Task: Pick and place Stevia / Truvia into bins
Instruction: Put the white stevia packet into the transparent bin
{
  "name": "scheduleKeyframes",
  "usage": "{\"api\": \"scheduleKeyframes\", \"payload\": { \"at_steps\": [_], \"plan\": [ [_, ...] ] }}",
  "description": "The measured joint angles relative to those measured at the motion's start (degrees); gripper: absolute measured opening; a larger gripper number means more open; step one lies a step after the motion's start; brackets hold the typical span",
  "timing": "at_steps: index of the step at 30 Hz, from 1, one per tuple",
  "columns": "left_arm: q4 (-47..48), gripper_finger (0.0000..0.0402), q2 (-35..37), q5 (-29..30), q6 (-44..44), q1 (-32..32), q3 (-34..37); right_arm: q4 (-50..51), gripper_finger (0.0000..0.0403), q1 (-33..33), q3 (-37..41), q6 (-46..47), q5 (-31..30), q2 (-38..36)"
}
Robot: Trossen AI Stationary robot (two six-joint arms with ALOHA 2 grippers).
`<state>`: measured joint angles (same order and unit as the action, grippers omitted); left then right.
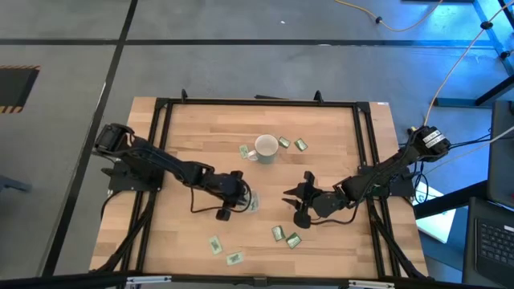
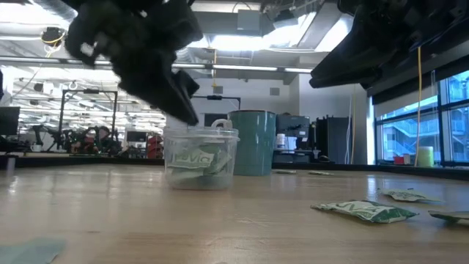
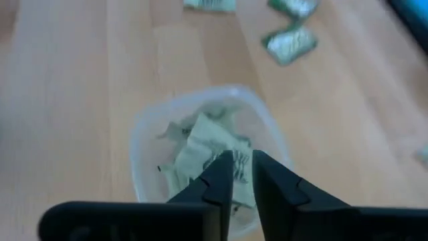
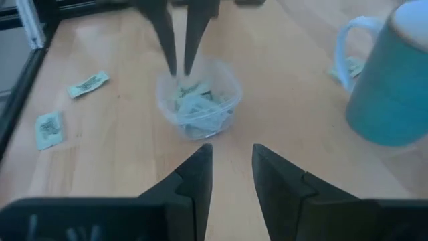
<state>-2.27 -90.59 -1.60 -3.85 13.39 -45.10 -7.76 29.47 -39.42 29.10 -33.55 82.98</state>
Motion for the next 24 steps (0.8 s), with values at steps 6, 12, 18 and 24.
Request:
{"api": "scheduleKeyframes", "payload": {
  "at_steps": [6,12,18,24],
  "plan": [
    [1.3,0.0073,7.0,-1.8,-1.6,0.1,0.0,0.1,0.011,0.0,0.0,0.3,4.6,0.0],
    [4.1,0.007,13.3,-6.9,-3.8,1.8,1.4,5.1,0.011,0.0,0.0,4.6,14.7,0.0],
    [-3.0,0.0066,19.3,-6.5,-6.0,3.3,10.1,18.1,0.0094,-0.1,0.0,16.4,19.9,0.0],
    [-31.4,0.0064,23.4,-6.4,-6.6,3.8,23.1,20.3,0.0075,-0.1,0.0,17.2,20.8,0.0]
  ]
}}
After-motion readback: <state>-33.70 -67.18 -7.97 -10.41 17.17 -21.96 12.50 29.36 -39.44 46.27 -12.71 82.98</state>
